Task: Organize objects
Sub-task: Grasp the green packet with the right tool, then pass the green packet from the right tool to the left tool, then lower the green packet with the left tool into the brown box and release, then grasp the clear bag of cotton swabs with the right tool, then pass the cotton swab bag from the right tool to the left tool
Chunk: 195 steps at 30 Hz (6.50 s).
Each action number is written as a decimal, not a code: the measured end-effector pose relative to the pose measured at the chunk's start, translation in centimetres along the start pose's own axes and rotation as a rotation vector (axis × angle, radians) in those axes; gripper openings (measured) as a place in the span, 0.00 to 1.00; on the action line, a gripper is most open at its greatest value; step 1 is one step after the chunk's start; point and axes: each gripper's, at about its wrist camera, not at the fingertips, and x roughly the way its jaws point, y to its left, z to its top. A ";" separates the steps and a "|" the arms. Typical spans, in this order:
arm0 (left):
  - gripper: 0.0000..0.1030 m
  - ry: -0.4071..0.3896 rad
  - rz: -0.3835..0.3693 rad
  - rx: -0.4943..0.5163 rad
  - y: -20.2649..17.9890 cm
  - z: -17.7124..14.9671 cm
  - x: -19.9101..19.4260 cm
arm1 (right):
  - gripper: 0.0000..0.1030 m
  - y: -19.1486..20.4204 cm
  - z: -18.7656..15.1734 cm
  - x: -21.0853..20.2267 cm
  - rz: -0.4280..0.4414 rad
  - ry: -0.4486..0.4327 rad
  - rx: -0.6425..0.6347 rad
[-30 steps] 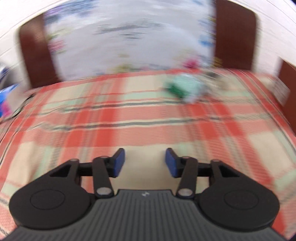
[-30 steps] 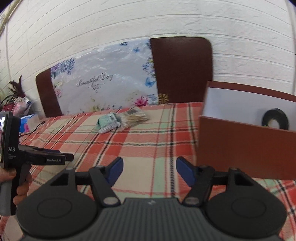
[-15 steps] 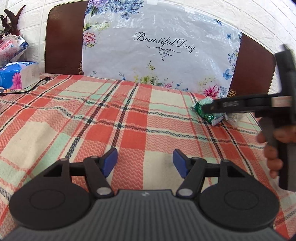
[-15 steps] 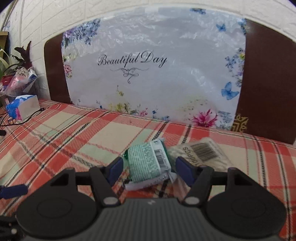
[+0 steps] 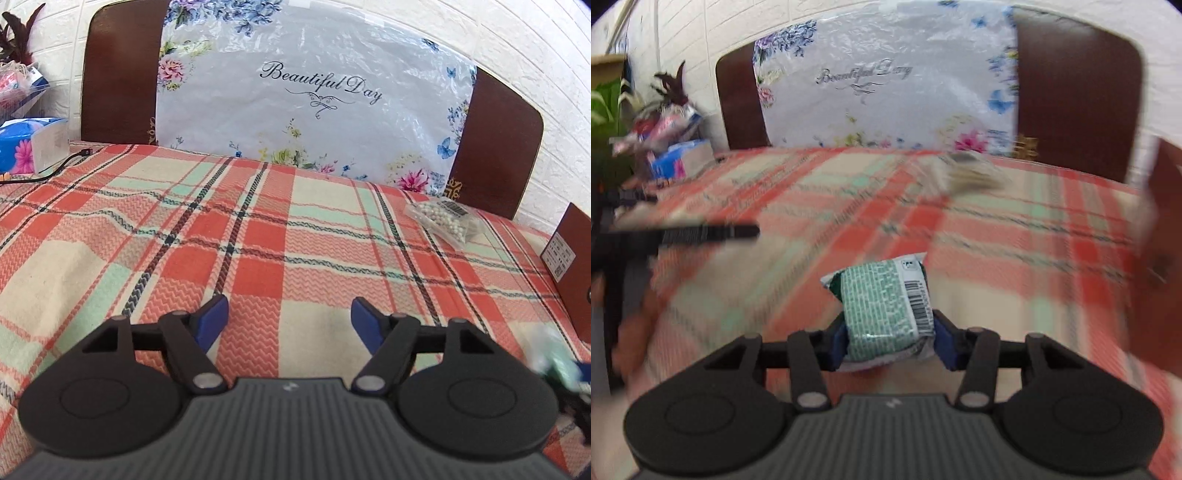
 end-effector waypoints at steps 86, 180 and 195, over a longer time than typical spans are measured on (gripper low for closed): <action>0.56 0.144 -0.276 0.456 -27.1 2.5 -8.6 | 0.59 -13.6 -4.9 -18.1 -0.316 -0.339 0.566; 0.89 0.140 0.169 0.042 -0.7 0.3 -1.7 | 0.89 -3.9 -6.8 -9.7 0.043 -0.141 0.240; 0.72 0.543 -0.502 -0.080 -12.8 -3.0 -4.8 | 0.38 -7.6 -7.5 -8.6 0.163 -0.131 0.291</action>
